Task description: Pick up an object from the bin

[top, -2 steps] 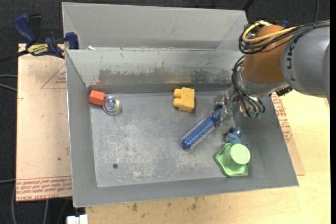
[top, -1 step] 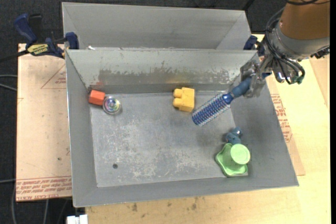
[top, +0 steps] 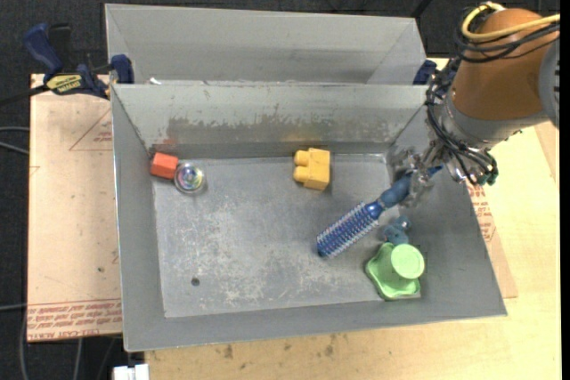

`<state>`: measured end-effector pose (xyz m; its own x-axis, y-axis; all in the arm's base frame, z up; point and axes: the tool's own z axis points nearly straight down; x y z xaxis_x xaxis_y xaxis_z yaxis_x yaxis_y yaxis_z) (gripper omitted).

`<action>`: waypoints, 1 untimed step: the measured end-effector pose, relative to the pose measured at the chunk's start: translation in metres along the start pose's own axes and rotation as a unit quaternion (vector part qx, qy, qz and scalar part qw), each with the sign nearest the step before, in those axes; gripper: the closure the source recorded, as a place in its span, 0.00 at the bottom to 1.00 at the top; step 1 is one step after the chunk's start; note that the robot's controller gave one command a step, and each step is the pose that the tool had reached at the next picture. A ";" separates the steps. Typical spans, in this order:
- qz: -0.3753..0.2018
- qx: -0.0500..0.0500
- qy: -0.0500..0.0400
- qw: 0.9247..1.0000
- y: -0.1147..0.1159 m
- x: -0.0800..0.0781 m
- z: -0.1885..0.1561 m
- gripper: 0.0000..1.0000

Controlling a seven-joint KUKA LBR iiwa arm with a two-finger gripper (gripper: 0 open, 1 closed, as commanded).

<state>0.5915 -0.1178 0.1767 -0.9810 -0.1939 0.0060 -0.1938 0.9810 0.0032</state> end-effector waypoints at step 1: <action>-0.006 0.003 -0.007 1.000 -0.001 -0.003 -0.061 1.00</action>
Offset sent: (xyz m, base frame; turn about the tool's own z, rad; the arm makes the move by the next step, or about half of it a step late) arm 0.0016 -0.0012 0.0584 -0.0150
